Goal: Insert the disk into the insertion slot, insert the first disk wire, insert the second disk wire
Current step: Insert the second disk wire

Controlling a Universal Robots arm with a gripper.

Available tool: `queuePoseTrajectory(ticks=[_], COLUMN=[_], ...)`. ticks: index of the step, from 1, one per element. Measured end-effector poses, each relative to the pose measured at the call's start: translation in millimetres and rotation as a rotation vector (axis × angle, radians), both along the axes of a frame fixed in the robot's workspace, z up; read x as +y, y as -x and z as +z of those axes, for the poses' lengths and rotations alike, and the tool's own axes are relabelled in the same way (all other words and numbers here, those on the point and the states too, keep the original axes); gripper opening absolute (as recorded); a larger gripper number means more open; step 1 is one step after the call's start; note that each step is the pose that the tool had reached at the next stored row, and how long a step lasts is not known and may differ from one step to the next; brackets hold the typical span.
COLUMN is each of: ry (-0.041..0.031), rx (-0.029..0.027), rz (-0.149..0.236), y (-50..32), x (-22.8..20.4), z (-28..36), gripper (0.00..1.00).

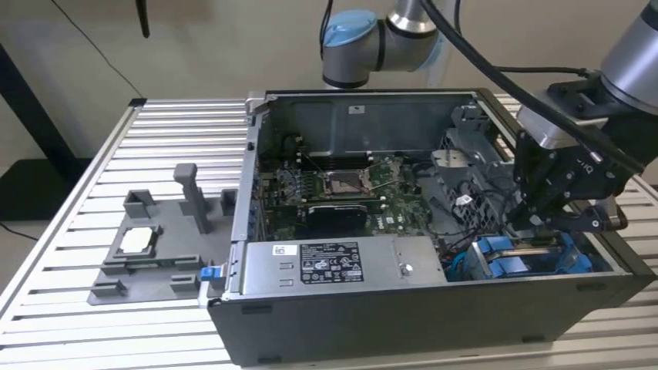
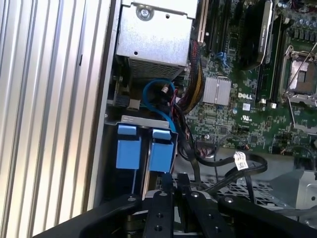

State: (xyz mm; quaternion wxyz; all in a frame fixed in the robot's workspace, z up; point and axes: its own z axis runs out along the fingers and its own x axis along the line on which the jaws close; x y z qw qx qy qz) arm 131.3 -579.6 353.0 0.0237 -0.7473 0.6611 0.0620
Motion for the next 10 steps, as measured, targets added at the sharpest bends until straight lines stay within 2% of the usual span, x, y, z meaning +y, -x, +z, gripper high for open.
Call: queuePoseTrajectory(ticks=[5, 10], ry=[0.0, 0.0], rx=[0.0024, 0.0107], rz=[-0.01, -0.011], y=[-1.2, -5.6], x=[-3.9, -7.6], z=[-3.6, -6.4], gripper=[0.16, 0.16])
